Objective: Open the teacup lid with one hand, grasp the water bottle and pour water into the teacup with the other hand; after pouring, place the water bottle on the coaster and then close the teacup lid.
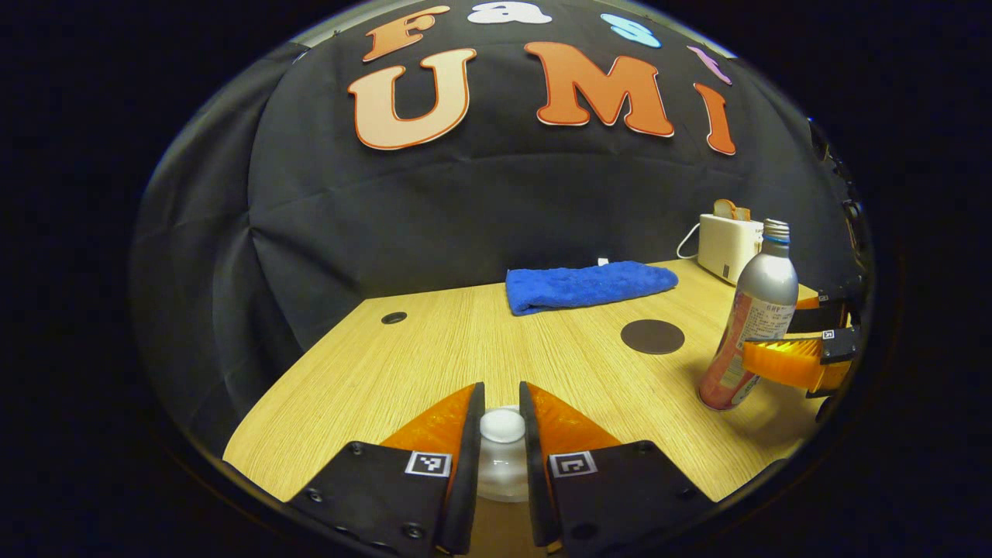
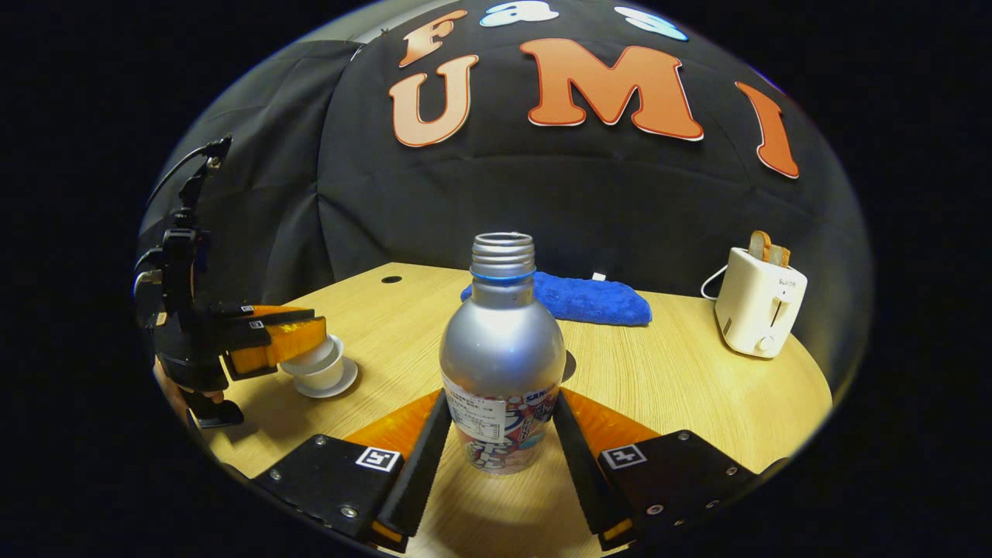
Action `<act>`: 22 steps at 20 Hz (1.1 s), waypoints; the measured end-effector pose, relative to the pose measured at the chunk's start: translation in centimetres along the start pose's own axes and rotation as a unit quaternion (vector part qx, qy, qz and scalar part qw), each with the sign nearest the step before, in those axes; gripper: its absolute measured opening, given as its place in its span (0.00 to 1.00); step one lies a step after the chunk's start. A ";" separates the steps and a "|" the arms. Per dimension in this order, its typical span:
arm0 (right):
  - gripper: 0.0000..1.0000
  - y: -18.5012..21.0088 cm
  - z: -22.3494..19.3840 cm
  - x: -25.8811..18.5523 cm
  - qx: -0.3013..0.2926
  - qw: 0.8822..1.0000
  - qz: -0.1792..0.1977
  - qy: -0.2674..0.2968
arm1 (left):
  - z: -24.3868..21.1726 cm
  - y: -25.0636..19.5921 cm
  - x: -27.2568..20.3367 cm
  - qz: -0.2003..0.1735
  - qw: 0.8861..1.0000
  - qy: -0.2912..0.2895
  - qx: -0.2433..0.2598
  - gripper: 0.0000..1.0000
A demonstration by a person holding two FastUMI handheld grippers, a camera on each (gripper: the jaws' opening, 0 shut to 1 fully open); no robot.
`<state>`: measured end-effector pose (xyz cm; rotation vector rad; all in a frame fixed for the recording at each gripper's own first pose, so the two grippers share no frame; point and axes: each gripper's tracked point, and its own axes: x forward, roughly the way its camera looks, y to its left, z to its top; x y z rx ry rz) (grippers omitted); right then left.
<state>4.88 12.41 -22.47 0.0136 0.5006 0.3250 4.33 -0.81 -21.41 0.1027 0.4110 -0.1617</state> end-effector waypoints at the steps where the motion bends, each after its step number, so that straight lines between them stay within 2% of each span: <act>1: 0.79 0.0 0.0 -0.1 0.000 1.000 0.001 0.001 | 0.4 0.0 -0.1 -0.001 1.000 -0.004 -0.001 0.32; 5: 0.78 0.2 0.4 -0.4 -0.014 1.000 0.000 0.005 | 1.1 0.6 -0.7 0.004 1.000 -0.023 -0.008 0.32; 10: 0.78 -0.1 1.5 -0.7 -0.080 0.996 -0.016 0.018 | 1.7 2.7 -2.1 0.021 0.999 -0.036 -0.014 0.32; 16: 0.78 0.1 3.1 -0.7 -0.176 0.983 -0.040 0.033 | 0.6 5.9 -3.8 0.047 0.998 -0.035 -0.023 0.32; 22: 0.78 2.8 4.4 -0.5 -0.257 0.965 -0.030 0.032 | -0.9 9.2 -5.4 0.062 0.997 -0.033 -0.042 0.32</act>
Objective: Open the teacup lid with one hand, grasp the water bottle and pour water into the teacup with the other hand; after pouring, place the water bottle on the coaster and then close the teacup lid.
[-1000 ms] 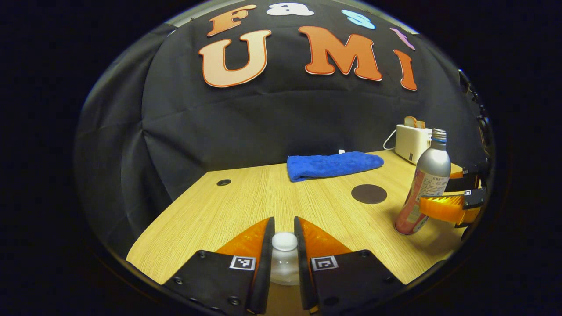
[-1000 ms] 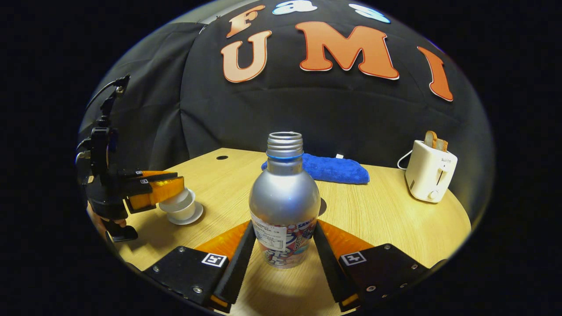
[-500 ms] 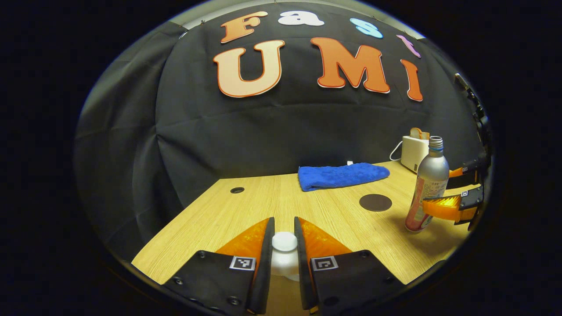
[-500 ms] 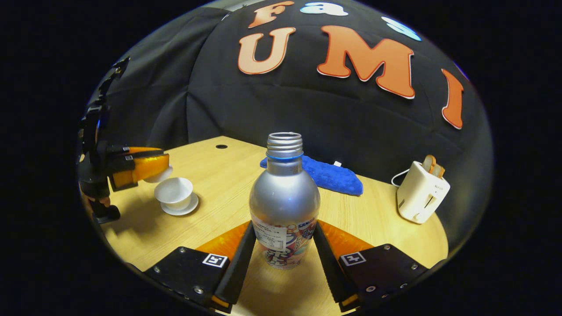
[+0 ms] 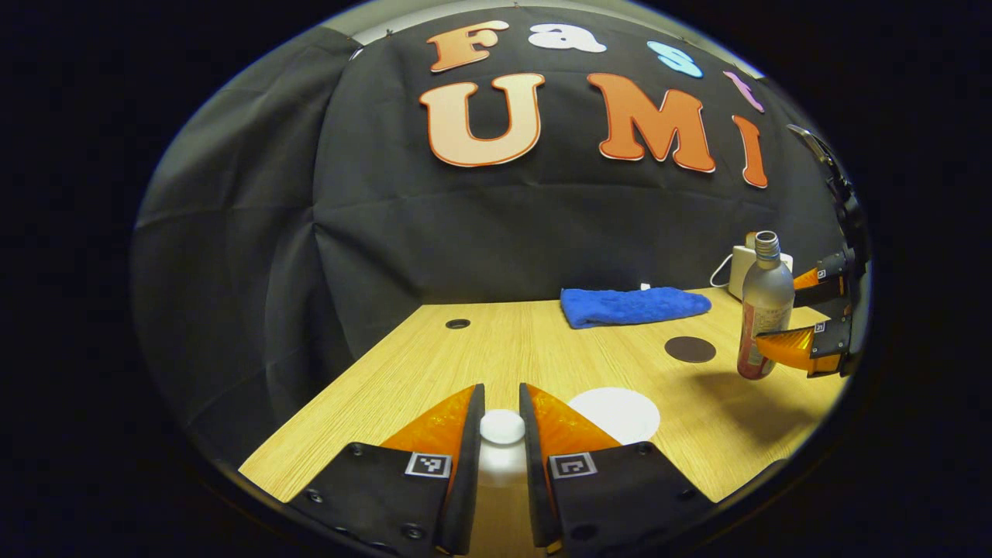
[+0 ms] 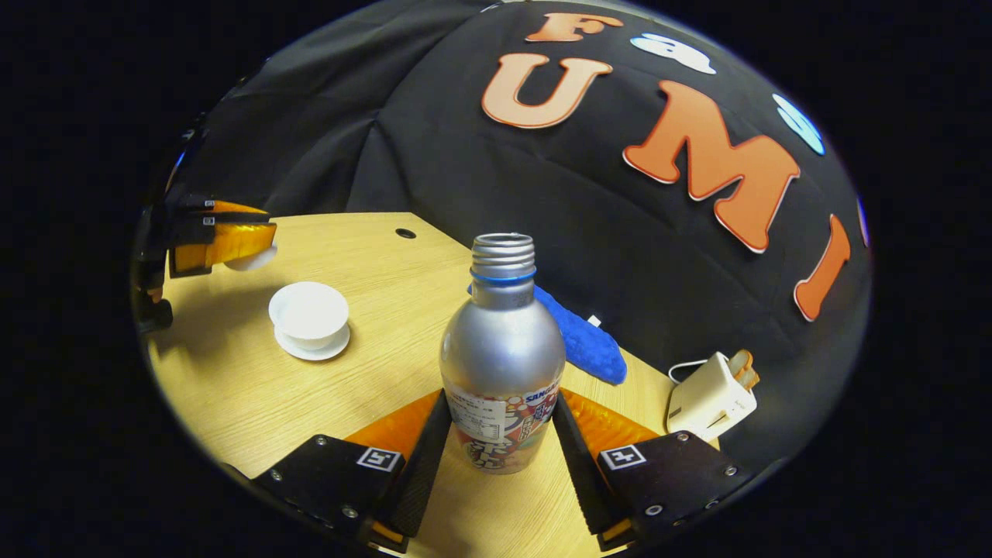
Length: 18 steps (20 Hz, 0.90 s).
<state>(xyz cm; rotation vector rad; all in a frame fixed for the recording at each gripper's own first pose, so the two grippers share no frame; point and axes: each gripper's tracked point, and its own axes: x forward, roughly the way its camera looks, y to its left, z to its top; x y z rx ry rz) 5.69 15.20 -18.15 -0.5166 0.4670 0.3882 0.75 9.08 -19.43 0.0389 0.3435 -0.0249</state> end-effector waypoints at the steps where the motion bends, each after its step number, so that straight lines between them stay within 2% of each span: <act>1: 0.78 0.0 0.3 0.0 -0.016 1.000 -0.002 0.000 | -0.2 0.5 -0.1 0.003 1.000 0.001 -0.001 0.32; 10: 0.78 0.9 1.3 1.0 -0.141 0.990 -0.008 0.016 | -1.2 4.0 -1.4 0.017 1.000 0.005 0.001 0.32; 14: 0.78 2.6 1.3 1.9 -0.183 0.983 0.015 0.020 | -1.7 5.0 -1.6 0.020 1.000 0.008 -0.004 0.32; 18: 0.78 3.7 1.3 2.2 -0.221 0.975 0.021 0.022 | -2.1 5.8 -2.0 0.025 1.000 0.009 -0.007 0.32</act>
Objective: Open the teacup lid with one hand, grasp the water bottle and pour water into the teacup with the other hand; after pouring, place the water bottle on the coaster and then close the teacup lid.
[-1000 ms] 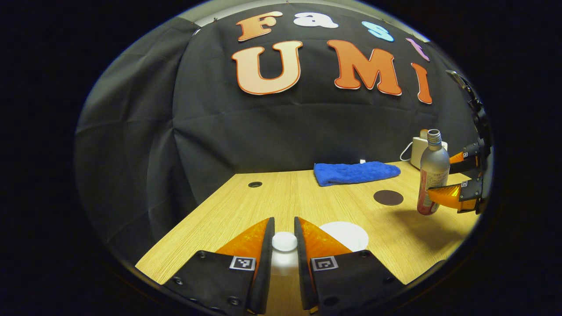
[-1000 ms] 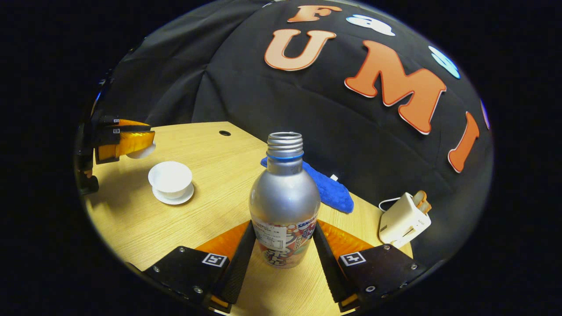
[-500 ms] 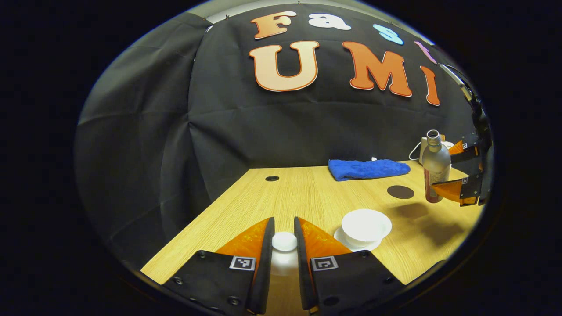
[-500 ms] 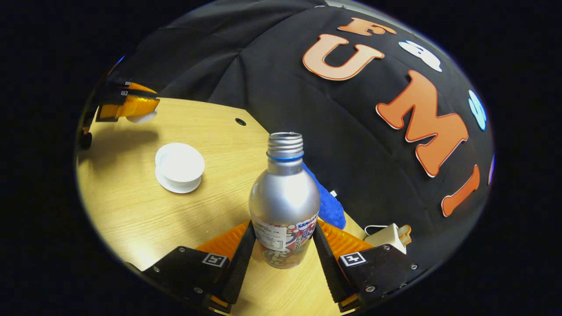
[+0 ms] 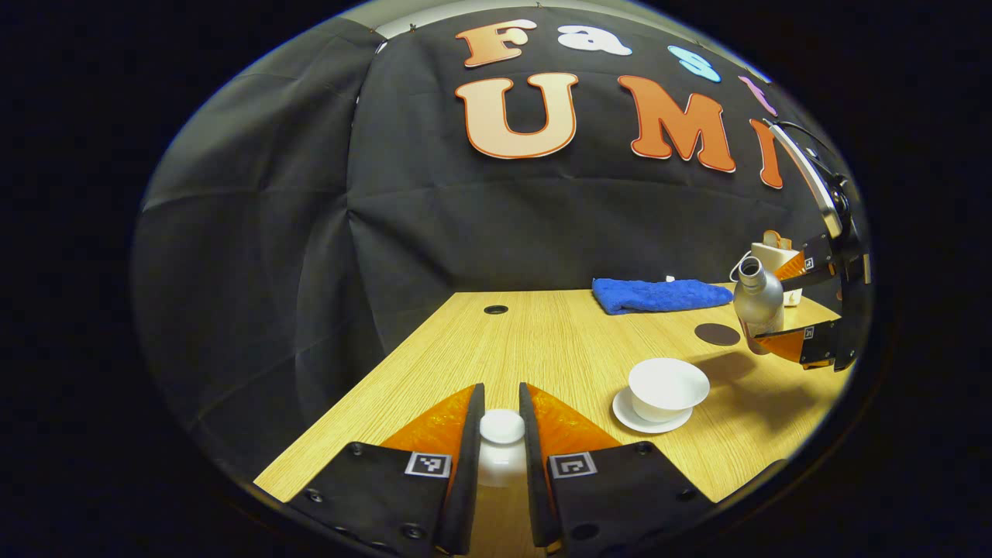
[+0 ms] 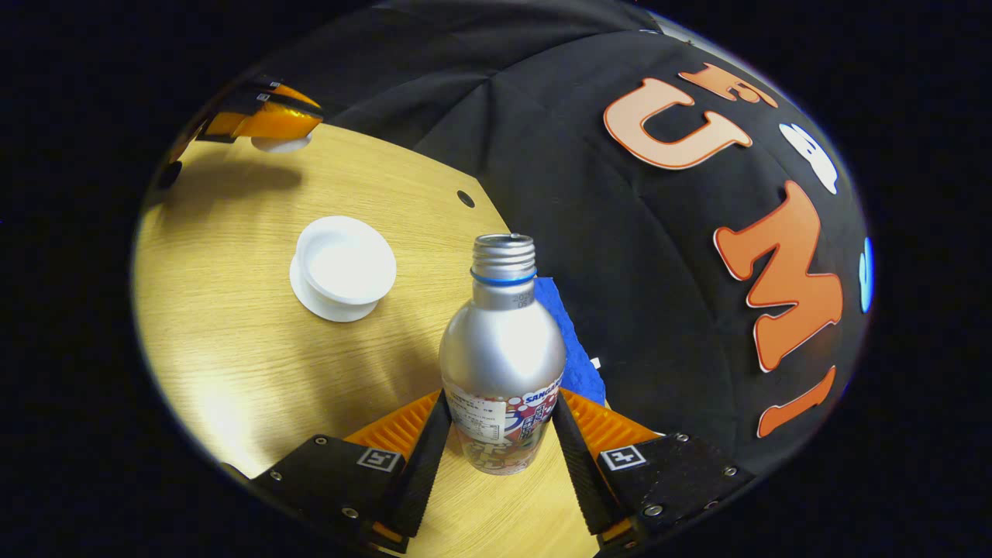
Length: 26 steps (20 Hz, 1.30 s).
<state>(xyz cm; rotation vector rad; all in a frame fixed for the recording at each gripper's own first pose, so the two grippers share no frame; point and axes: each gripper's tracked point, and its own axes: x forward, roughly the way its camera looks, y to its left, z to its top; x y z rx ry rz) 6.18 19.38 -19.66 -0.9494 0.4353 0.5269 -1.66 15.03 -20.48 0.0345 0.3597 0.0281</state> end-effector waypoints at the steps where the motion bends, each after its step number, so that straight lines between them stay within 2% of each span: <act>1: 0.78 0.5 0.1 0.2 -0.010 1.000 0.008 0.001 | -0.1 0.2 0.0 0.001 1.000 0.001 -0.001 0.32; 5: 0.78 -0.2 0.2 0.4 -0.064 0.998 0.003 -0.001 | -0.7 0.9 0.1 0.004 1.000 0.007 -0.004 0.32; 13: 0.78 -0.5 0.2 1.3 -0.125 0.992 -0.022 0.003 | -1.6 2.0 0.0 0.009 1.000 0.014 -0.009 0.32; 16: 0.78 -0.8 0.4 1.2 -0.156 0.987 -0.040 0.004 | -1.8 1.8 0.1 0.009 1.000 0.014 -0.011 0.29; 17: 0.78 -0.9 0.5 1.3 -0.161 0.986 -0.041 0.005 | -1.7 1.9 0.1 0.009 1.000 0.014 -0.012 0.32; 25: 0.78 -2.4 1.3 1.6 -0.238 0.968 -0.084 0.004 | -2.2 2.5 0.1 0.012 1.000 0.016 -0.011 0.33; 26: 0.74 -2.6 1.4 1.6 -0.242 0.966 -0.086 0.003 | -2.3 2.5 0.1 0.013 1.000 0.018 -0.010 0.32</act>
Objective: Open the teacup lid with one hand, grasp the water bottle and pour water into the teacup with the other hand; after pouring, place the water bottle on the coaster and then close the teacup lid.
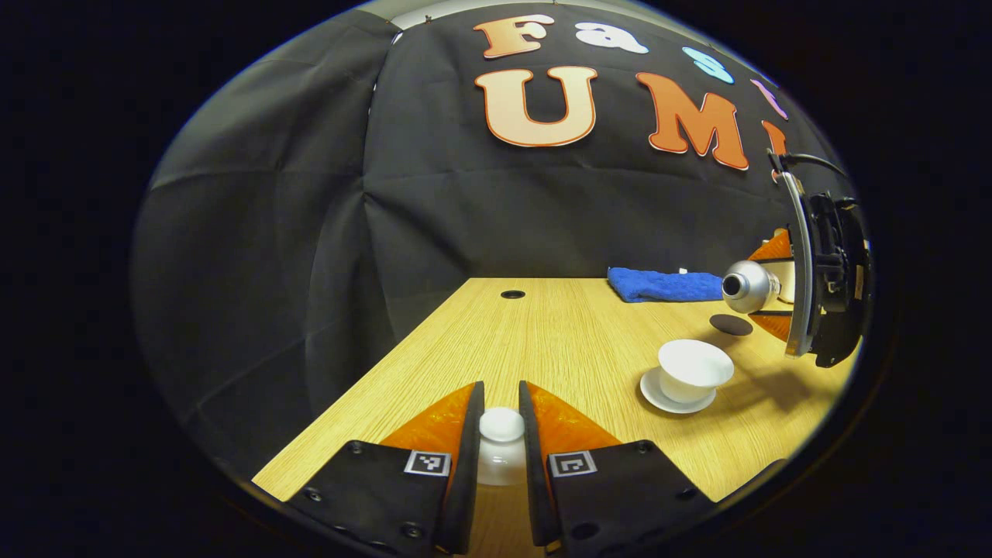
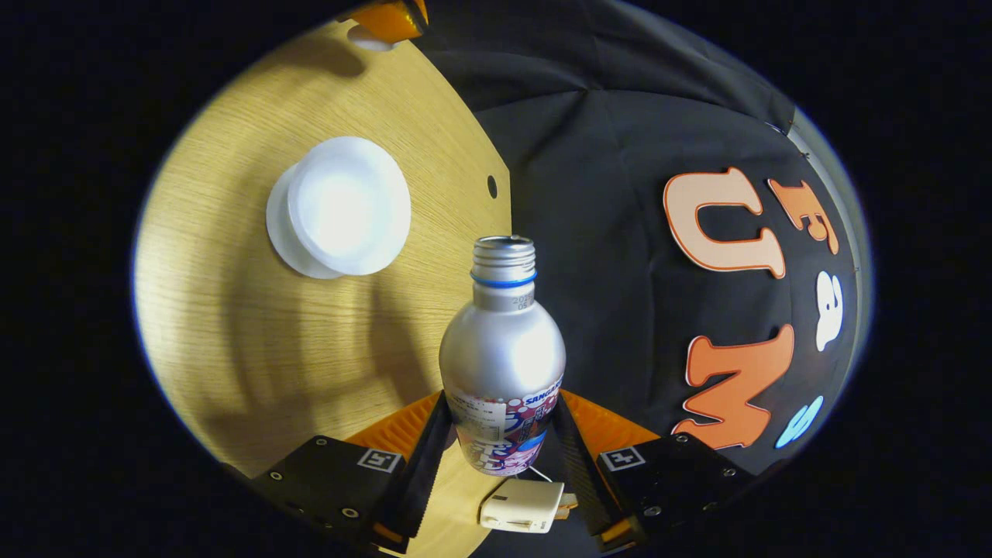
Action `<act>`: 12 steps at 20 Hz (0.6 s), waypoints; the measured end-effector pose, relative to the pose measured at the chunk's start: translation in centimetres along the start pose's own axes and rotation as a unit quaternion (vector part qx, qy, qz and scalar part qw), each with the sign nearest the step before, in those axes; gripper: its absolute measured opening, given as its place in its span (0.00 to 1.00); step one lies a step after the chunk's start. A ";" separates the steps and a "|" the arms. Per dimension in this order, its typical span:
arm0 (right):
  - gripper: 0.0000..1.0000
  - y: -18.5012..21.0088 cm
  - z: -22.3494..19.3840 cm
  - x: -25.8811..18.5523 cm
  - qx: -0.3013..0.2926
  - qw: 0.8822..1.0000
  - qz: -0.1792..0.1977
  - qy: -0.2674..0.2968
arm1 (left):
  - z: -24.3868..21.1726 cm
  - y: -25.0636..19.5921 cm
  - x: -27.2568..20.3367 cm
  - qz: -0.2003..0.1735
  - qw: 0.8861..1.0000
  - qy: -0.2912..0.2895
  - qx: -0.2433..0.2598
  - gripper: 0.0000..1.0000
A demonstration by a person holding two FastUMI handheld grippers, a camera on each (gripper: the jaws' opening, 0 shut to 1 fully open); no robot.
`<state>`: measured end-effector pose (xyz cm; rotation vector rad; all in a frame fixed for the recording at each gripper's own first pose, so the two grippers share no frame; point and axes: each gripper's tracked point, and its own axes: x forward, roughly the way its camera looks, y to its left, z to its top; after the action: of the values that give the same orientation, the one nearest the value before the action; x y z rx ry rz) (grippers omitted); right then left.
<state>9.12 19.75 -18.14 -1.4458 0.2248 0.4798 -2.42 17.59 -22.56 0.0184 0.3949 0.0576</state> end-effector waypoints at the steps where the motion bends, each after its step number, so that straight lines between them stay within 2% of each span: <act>1: 0.78 -0.1 0.0 -0.1 -0.004 1.000 -0.004 -0.001 | -0.1 0.1 0.0 0.001 1.000 0.001 0.001 0.32; 3: 0.78 -0.4 0.1 -0.3 -0.015 1.000 -0.012 -0.003 | -0.1 0.2 -0.2 0.002 1.000 0.002 0.001 0.33; 4: 0.78 -0.6 0.2 -0.3 -0.022 1.000 -0.016 -0.005 | -0.1 0.2 -0.2 0.001 1.000 0.002 0.001 0.29; 5: 0.78 -0.9 0.3 -0.2 -0.028 0.999 -0.023 -0.006 | -0.1 0.1 -0.2 0.002 1.000 0.002 0.001 0.33; 8: 0.77 -2.2 0.5 -0.2 -0.068 0.996 -0.058 -0.009 | -0.2 0.1 -0.1 0.002 1.000 0.002 0.003 0.32; 12: 0.77 -2.7 0.8 -0.5 -0.079 0.994 -0.078 -0.017 | -0.3 0.1 -0.2 0.002 1.000 0.004 0.002 0.32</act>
<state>9.73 20.32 -15.37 -1.5947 0.0462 0.4005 -2.70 17.71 -22.77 0.0223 0.4024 0.0614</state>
